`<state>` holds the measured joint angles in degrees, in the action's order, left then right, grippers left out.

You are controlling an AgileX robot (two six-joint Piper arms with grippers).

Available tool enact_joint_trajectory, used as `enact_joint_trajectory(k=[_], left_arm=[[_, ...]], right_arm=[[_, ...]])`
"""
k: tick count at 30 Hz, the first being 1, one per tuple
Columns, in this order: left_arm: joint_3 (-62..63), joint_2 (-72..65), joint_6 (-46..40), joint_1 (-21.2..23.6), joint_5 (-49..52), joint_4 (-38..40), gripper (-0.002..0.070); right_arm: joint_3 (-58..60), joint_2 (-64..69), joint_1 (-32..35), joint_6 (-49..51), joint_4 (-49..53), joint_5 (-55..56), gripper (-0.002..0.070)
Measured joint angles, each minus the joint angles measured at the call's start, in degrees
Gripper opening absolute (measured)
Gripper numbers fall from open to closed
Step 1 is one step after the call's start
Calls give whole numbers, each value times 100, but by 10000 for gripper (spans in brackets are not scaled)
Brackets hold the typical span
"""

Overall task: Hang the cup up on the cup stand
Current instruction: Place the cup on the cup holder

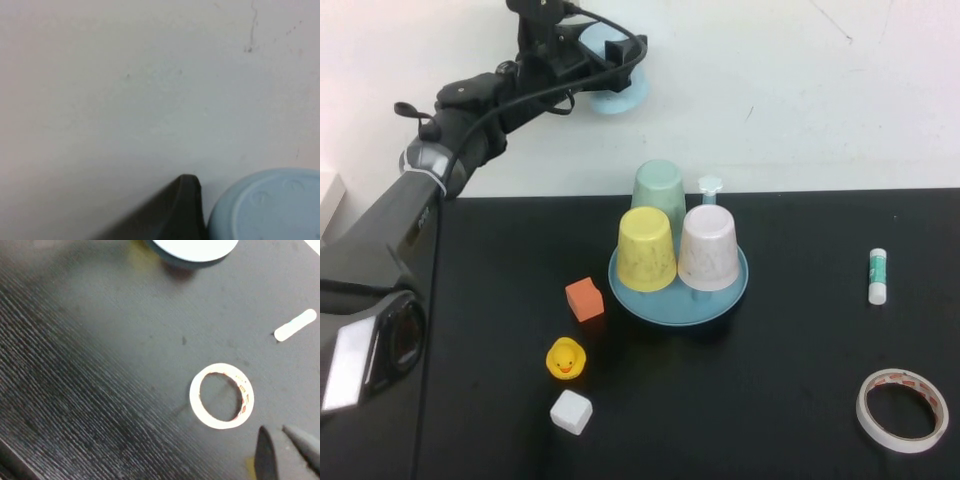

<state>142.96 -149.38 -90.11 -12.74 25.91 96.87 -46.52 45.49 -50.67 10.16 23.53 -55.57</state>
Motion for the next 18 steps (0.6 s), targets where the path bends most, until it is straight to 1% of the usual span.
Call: enact_joint_trajectory(k=[2,7,10,14,18], left_arm=[[97,-68,133,0,25,9,550],[181,-106,852,42,272,89,550],[235,-170,1033,152,755,89,550],[287,-333,1298,285,1739,-7,550],[384,-333,978,310,2455,-63,550]], right_arm=[[0,0,0,0,46,41,0],[0,0,0,257,411,149,0],[0,0,0,676,806,163,0],[0,0,0,1160,1249,163,0],[0,0,0,1339,1389,173,0]])
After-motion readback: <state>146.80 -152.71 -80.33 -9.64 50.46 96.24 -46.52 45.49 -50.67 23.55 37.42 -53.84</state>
